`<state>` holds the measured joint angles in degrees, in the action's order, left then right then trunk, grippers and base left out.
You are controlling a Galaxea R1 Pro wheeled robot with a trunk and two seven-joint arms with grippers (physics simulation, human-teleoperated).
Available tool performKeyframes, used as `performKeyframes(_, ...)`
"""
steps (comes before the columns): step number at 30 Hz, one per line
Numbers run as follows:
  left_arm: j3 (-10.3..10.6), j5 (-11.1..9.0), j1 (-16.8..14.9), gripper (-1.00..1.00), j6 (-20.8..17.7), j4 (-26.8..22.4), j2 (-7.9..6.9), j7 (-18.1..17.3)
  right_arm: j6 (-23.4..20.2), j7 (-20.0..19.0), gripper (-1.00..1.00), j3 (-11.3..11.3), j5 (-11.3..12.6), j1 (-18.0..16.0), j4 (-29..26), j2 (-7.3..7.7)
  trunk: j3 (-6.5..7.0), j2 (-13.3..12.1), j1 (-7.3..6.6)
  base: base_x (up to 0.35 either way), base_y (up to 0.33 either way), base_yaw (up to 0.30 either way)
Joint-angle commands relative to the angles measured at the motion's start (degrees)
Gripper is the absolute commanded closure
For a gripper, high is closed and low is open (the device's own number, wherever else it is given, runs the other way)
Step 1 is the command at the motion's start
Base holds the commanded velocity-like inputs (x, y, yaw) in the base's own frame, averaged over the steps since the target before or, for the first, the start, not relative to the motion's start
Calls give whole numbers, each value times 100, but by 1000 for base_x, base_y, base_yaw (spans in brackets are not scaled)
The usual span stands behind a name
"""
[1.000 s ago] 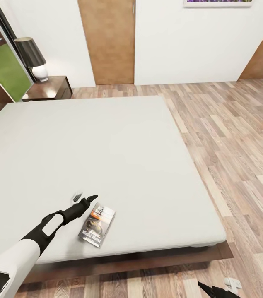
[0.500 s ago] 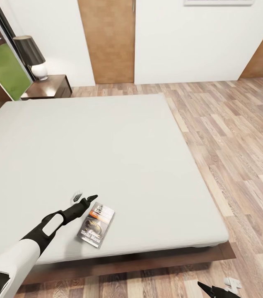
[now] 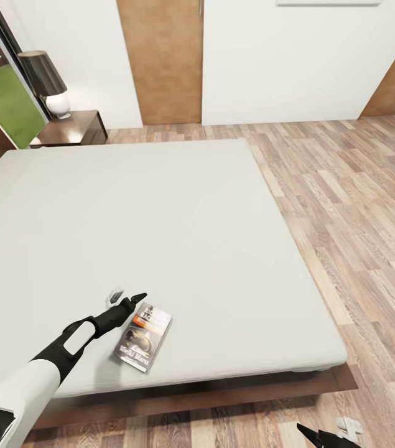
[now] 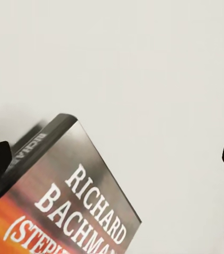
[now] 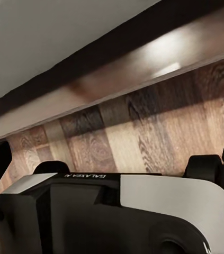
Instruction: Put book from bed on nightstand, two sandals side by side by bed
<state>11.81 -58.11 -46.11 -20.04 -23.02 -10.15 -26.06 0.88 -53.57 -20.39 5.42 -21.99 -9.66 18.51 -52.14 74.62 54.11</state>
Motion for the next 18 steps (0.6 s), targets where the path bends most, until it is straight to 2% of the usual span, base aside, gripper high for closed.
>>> performKeyframes(1,23,-51,-3,-100,-27,0,-5,-5,9,-13,-100,35,56,-2,8,4,-22,44,23,0,0,0)
performKeyframes(4,23,-51,-3,-100,-26,0,-5,-5,9,-13,-100,35,56,-1,8,4,-76,164,88,0,0,0)
performKeyframes(18,23,-51,-3,-100,-26,0,-5,-5,9,-13,-100,35,56,-4,8,4,-76,164,88,0,0,0)
